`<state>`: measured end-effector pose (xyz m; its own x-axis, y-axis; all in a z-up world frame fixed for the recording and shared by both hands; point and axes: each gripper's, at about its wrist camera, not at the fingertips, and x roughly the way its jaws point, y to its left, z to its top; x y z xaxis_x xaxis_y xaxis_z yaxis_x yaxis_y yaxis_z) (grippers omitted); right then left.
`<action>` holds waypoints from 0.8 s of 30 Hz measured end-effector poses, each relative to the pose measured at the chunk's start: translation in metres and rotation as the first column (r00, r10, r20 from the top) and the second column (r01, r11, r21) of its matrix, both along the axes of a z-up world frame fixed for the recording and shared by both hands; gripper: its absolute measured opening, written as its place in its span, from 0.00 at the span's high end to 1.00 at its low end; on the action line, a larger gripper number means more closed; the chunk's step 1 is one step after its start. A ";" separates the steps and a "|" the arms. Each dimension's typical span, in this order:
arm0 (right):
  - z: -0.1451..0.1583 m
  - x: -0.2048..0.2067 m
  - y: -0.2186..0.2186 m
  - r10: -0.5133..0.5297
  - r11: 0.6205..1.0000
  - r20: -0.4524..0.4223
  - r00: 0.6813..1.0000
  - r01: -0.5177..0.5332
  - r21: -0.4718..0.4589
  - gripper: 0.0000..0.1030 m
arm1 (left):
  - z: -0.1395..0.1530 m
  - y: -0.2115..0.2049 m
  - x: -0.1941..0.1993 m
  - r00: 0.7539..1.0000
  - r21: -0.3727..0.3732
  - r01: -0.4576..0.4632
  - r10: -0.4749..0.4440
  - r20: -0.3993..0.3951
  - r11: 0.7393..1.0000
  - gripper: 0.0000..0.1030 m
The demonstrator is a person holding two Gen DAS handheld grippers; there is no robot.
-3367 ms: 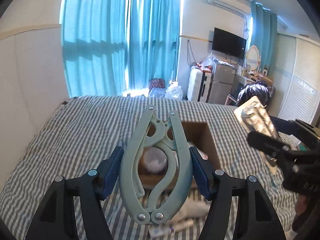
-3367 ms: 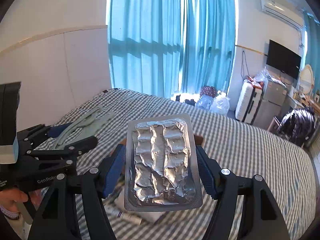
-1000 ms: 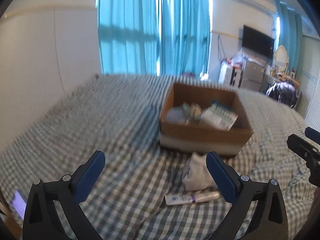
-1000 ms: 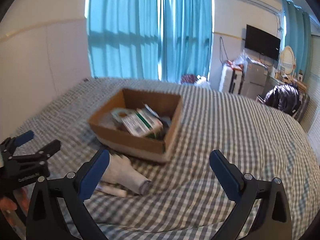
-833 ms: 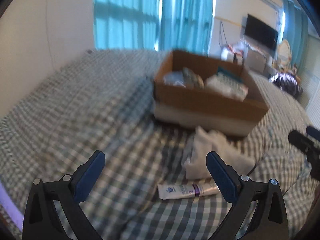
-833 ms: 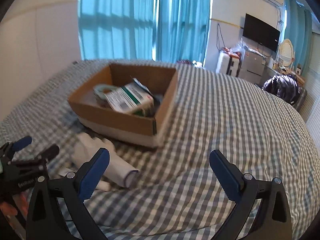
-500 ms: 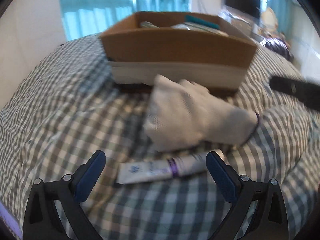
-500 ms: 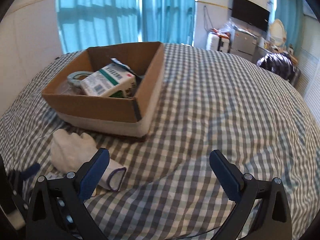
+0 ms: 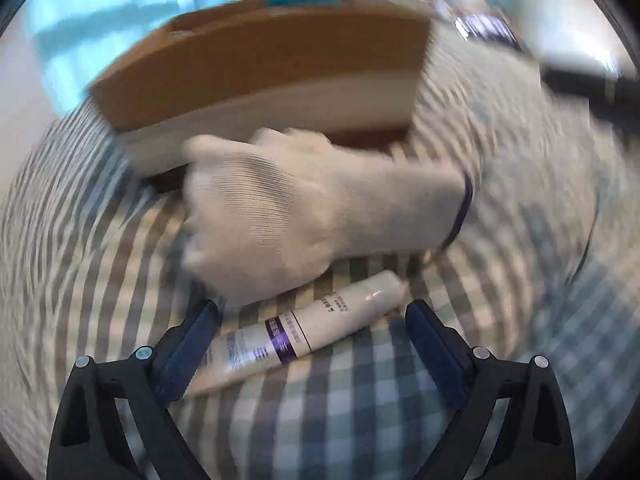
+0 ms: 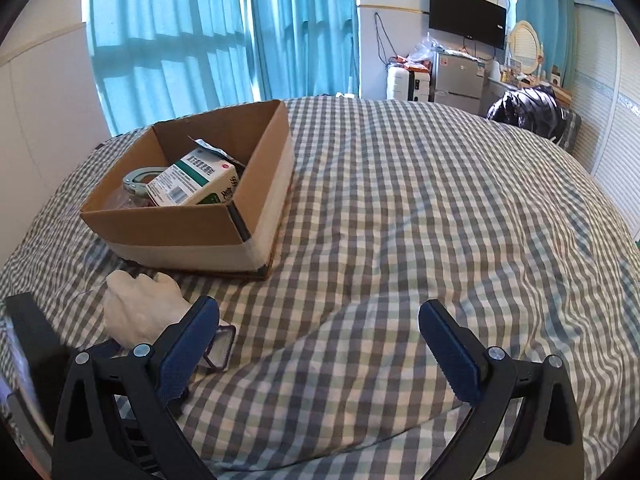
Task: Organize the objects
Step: 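Grasp the white tube with left gripper while right grasps the white glove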
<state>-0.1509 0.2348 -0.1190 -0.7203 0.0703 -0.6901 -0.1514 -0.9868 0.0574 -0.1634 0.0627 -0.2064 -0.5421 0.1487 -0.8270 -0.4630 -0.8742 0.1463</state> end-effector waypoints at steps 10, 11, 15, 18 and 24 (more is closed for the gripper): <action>-0.013 -0.007 -0.002 0.024 1.000 0.039 0.999 -0.024 -0.007 0.02 | 0.022 -0.011 0.015 0.999 -0.048 0.018 -0.020 -0.037 0.999 0.78; -0.014 -0.007 -0.004 0.032 1.000 0.043 0.999 -0.032 -0.001 0.02 | 0.029 -0.017 0.020 0.998 -0.029 -0.002 0.000 -0.061 1.000 0.82; -0.015 -0.008 -0.013 0.056 0.998 0.046 0.997 -0.057 0.034 0.02 | 0.060 -0.052 0.020 0.984 0.086 -0.123 0.133 -0.121 0.989 0.82; -0.014 -0.006 -0.022 0.071 0.995 0.037 0.997 -0.074 0.066 0.02 | 0.069 -0.081 0.010 0.969 0.145 -0.204 0.221 -0.107 0.968 0.82; -0.008 -0.008 -0.054 0.183 0.982 0.029 0.983 -0.185 0.049 0.02 | 0.051 -0.126 -0.012 0.945 0.162 -0.319 0.326 -0.015 0.934 0.82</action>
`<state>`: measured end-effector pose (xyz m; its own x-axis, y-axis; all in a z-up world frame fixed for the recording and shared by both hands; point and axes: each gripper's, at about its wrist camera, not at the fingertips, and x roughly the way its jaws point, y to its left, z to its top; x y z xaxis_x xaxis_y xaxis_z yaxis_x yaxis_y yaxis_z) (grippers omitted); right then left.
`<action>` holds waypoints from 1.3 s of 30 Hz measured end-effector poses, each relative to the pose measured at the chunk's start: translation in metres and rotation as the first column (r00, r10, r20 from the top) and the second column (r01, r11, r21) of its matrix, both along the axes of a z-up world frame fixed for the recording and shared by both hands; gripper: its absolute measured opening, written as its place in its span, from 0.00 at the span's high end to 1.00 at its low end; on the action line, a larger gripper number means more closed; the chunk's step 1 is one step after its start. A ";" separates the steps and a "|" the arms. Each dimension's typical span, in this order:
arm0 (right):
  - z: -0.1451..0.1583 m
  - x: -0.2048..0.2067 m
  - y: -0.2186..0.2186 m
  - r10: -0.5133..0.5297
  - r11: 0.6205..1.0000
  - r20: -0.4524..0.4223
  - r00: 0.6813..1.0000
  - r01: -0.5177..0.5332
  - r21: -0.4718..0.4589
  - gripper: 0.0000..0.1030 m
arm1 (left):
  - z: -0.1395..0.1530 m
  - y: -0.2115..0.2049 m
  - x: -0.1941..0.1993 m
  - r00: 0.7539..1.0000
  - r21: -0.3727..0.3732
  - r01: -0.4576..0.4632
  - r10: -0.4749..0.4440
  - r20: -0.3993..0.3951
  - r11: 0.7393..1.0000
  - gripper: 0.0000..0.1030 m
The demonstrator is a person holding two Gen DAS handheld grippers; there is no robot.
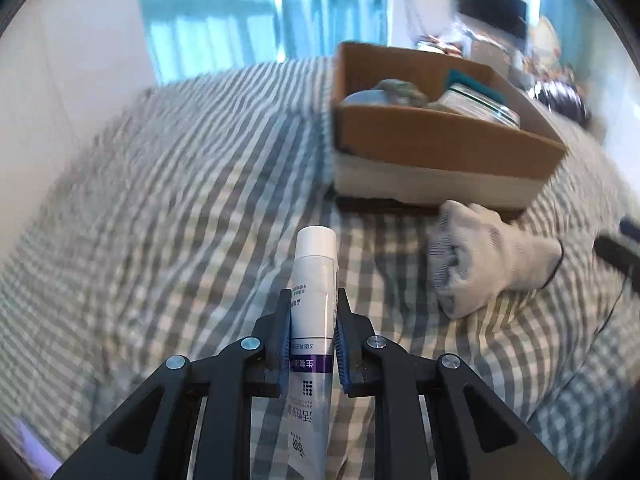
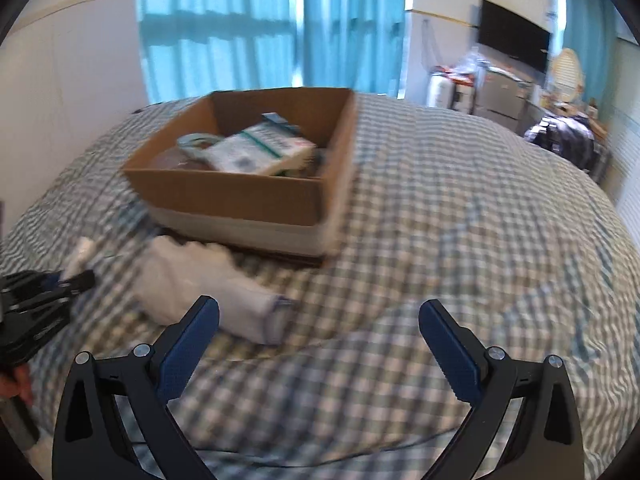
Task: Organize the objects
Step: 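Grasp the white tube with left gripper while right grasps the white glove, then carry tube and glove over the box and release them inside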
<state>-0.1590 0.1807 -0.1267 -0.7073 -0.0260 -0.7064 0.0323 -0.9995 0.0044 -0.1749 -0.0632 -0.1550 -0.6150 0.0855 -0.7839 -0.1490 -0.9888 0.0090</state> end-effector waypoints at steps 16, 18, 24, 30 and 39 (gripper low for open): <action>-0.053 -0.066 -0.102 0.210 0.975 0.238 0.948 -0.222 0.023 0.20 | -0.030 -0.037 -0.019 0.993 0.153 -0.071 0.054 0.109 0.986 0.82; -0.057 -0.067 -0.097 0.218 0.974 0.242 0.945 -0.226 0.005 0.27 | -0.028 -0.033 -0.014 0.994 0.132 -0.058 0.045 0.097 0.990 0.82; -0.044 -0.039 -0.082 0.242 0.970 0.185 0.952 -0.243 -0.017 0.66 | -0.016 -0.031 0.000 0.994 0.150 -0.070 0.056 0.095 0.986 0.82; -0.011 -0.013 -0.061 0.228 0.974 0.135 0.964 -0.226 -0.029 0.92 | 0.002 -0.019 0.025 0.995 0.188 -0.028 0.010 0.098 0.982 0.82; 0.025 0.028 -0.042 0.217 0.976 0.076 0.973 -0.216 -0.021 0.98 | 0.033 -0.024 0.055 0.996 0.178 -0.067 0.056 0.068 0.982 0.82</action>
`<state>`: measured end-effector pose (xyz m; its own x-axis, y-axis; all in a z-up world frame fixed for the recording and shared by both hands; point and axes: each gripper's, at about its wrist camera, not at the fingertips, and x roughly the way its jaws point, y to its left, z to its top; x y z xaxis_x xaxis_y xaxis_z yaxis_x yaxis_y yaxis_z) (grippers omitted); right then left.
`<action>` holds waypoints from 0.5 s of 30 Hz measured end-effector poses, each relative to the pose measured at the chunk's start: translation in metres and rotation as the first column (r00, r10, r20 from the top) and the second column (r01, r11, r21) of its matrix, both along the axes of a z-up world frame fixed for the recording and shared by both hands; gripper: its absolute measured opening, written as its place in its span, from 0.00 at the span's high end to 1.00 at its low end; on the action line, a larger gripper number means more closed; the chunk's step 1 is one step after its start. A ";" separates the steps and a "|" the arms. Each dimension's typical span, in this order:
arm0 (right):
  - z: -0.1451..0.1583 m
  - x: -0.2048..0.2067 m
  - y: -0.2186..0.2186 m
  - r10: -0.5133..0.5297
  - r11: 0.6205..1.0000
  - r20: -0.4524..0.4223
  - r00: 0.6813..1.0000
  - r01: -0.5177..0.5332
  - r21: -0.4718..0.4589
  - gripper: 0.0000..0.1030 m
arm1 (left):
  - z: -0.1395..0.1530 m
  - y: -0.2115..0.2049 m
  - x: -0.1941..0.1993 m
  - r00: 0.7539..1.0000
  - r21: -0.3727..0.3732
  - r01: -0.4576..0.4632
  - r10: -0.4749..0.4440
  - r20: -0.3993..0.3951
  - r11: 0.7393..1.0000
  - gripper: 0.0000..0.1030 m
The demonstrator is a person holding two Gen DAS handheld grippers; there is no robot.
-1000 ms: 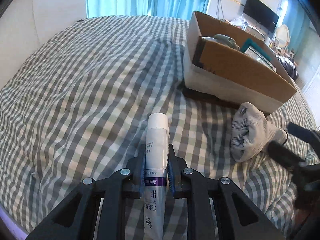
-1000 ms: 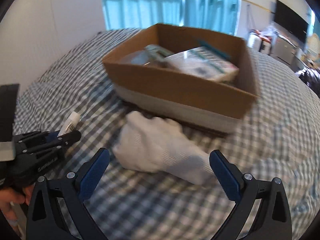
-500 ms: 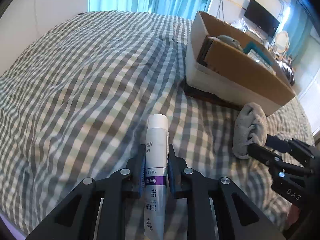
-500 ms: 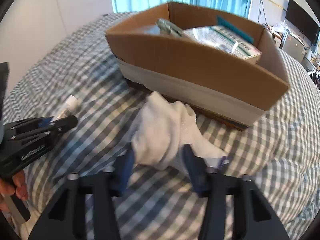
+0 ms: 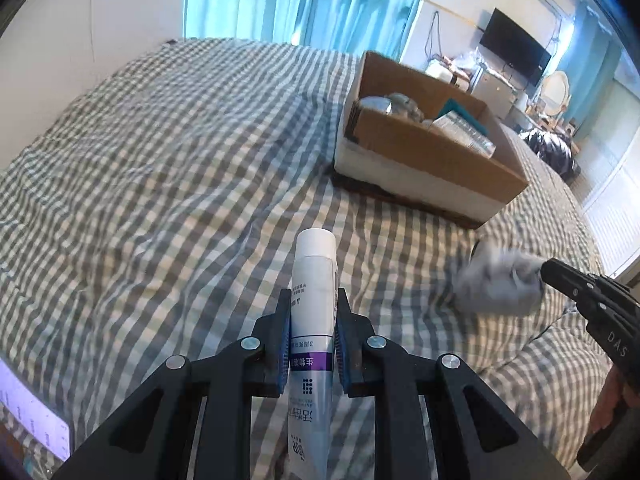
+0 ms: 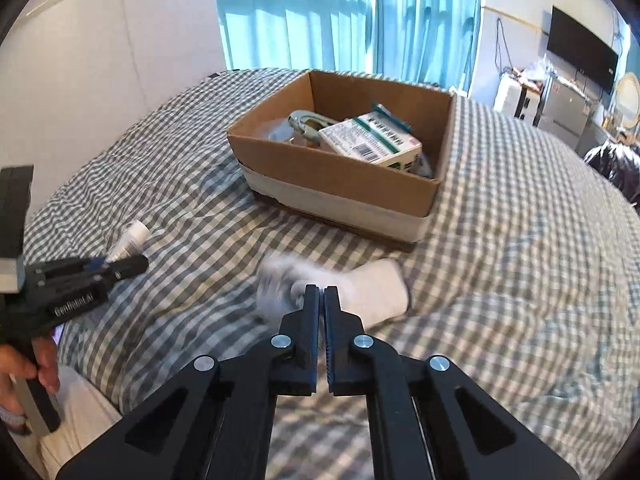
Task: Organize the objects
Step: 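Carry tube and glove over the box and release them inside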
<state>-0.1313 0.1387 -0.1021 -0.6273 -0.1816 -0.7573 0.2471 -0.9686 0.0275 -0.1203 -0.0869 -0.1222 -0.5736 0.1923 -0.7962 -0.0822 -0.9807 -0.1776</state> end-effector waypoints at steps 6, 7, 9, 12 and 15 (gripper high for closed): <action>0.019 0.017 0.011 -0.007 1.000 -0.024 1.000 0.006 -0.031 0.98 | 0.022 0.007 0.005 0.999 -0.015 0.023 -0.024 -0.033 1.000 0.82; 0.023 0.019 0.011 -0.006 0.999 -0.028 1.000 0.005 -0.033 0.98 | 0.025 0.008 0.006 0.999 -0.015 0.025 -0.025 -0.038 1.000 0.82; 0.032 0.022 0.010 -0.005 1.000 -0.046 0.999 0.004 -0.021 0.98 | 0.033 0.009 0.008 0.998 -0.010 0.032 -0.032 -0.051 0.999 0.82; 0.050 0.025 0.010 0.000 1.000 -0.074 0.997 -0.001 -0.018 0.98 | 0.045 0.010 0.004 0.998 0.012 0.042 -0.041 -0.055 0.999 0.82; 0.072 0.022 0.006 0.008 1.000 -0.109 0.994 -0.006 0.019 0.98 | 0.064 0.010 -0.005 0.996 0.061 0.063 -0.058 -0.073 0.996 0.82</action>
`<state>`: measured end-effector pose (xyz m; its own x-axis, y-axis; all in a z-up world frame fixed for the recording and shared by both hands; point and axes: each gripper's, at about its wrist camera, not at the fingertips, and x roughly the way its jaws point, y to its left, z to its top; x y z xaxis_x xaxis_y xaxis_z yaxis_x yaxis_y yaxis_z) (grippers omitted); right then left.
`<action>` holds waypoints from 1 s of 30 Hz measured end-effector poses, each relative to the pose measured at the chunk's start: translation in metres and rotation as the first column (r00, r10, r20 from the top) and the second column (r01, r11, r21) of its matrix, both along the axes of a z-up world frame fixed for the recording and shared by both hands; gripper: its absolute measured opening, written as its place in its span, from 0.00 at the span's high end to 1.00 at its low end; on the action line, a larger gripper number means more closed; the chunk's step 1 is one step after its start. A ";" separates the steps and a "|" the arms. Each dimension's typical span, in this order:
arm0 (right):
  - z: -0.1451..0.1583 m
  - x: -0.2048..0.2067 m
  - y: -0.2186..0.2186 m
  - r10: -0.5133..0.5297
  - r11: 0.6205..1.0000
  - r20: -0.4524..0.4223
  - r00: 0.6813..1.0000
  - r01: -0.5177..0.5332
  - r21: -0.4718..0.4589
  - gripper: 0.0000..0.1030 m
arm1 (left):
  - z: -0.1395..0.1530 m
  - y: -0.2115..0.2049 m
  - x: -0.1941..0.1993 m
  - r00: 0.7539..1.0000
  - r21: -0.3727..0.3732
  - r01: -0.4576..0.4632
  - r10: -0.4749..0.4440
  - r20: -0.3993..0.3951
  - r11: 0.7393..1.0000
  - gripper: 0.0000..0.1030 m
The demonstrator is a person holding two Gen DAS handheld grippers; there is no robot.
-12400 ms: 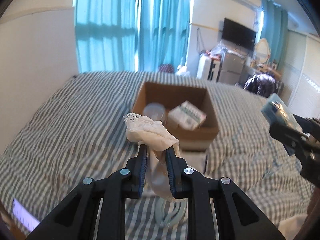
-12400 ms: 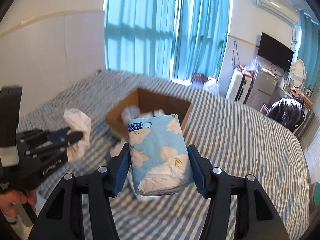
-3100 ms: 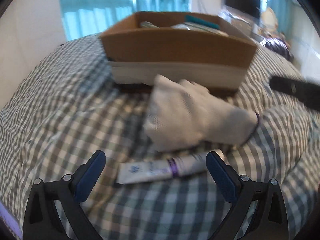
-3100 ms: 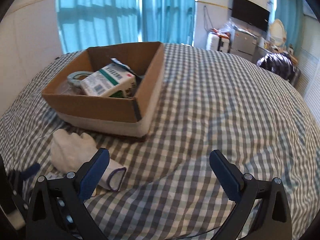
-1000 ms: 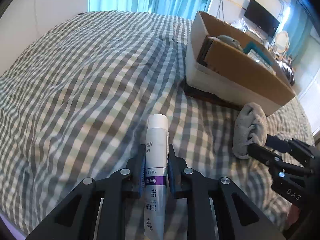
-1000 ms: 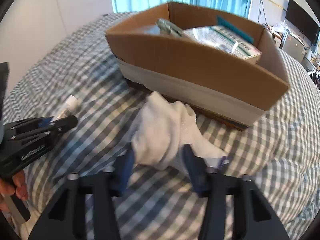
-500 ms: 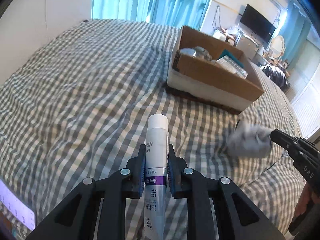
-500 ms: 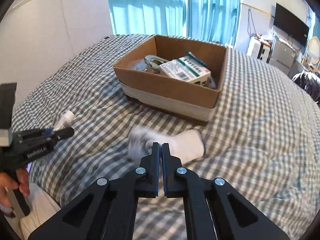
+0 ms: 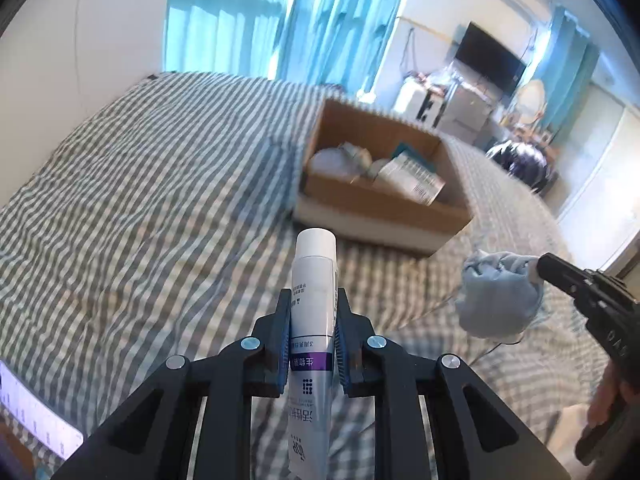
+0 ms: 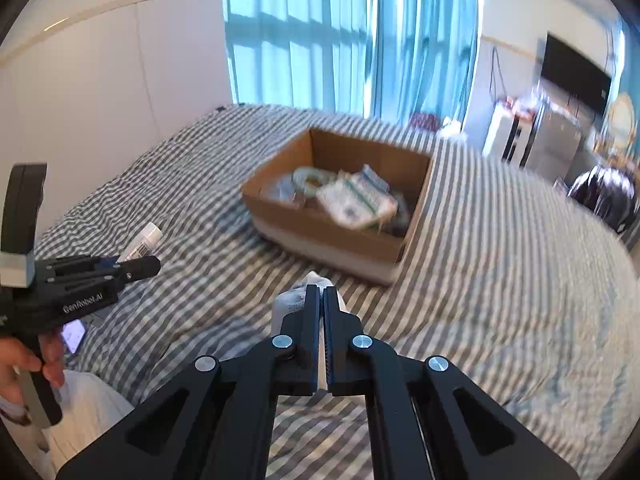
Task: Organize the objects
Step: 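Carry tube and glove over the box and release them inside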
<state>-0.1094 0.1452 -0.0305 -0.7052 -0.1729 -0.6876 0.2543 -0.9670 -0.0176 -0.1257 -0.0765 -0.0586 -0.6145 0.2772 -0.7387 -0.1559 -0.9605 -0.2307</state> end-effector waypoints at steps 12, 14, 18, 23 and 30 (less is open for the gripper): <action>0.093 -0.068 -0.006 0.010 1.000 -0.186 0.983 -0.006 0.024 0.98 | 0.069 0.037 -0.086 0.991 0.017 0.077 -0.074 -0.114 0.997 0.82; 0.100 -0.093 -0.007 0.009 1.000 -0.208 0.978 -0.003 0.027 0.98 | 0.073 0.046 -0.105 0.989 0.013 0.088 -0.086 -0.120 0.996 0.82; 0.102 -0.139 -0.010 0.008 0.999 -0.224 0.974 0.001 0.040 0.98 | 0.071 0.065 -0.151 0.985 -0.034 0.098 -0.101 -0.138 0.995 0.82; 0.079 -0.202 -0.004 -0.013 0.999 -0.222 0.975 0.022 0.040 0.98 | 0.050 0.083 -0.203 0.988 -0.051 0.097 -0.103 -0.116 0.994 0.82; 0.012 -0.261 0.022 -0.086 0.996 -0.094 0.992 0.083 -0.028 0.98 | -0.003 0.105 -0.244 0.992 -0.096 0.110 -0.115 -0.053 0.989 0.82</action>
